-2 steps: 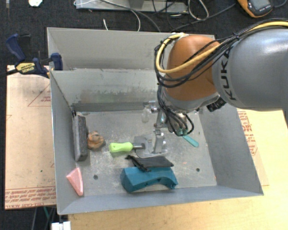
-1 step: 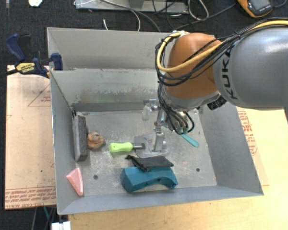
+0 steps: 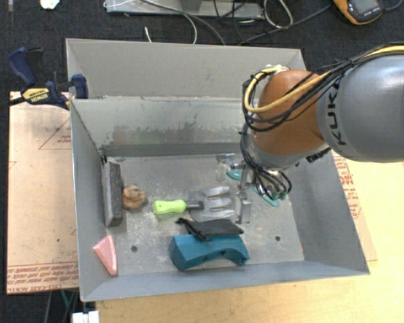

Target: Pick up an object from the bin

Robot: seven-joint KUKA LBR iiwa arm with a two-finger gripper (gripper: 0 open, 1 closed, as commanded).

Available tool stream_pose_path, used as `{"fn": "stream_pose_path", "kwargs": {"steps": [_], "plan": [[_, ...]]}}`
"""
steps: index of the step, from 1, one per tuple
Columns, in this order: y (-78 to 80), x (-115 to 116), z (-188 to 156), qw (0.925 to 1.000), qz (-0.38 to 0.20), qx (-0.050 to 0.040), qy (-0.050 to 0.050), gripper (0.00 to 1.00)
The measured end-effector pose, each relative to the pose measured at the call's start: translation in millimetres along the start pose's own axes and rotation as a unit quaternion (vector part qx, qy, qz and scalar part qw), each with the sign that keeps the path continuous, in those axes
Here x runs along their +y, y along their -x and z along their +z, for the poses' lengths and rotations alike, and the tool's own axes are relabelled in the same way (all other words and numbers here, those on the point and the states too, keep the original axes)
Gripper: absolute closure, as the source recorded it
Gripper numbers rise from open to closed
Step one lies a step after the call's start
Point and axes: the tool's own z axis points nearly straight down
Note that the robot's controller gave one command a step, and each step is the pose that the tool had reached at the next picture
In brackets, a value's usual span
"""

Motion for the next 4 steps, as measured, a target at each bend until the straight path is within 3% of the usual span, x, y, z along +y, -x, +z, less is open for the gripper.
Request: {"fn": "stream_pose_path", "kwargs": {"steps": [1, 2, 3, 4], "plan": [[-7.4, 19, 63, 0.9991, 0.042, -0.0052, 0.000, 0.00], [-8.7, 16, 43, 0.9992, 0.039, -0.0008, 0.001, 0.00], [-11.5, 42, 39, 0.9996, 0.025, -0.0095, 0.001, 1.00], [-11.5, 42, 39, 0.9996, 0.025, -0.0095, 0.001, 1.00]]}}
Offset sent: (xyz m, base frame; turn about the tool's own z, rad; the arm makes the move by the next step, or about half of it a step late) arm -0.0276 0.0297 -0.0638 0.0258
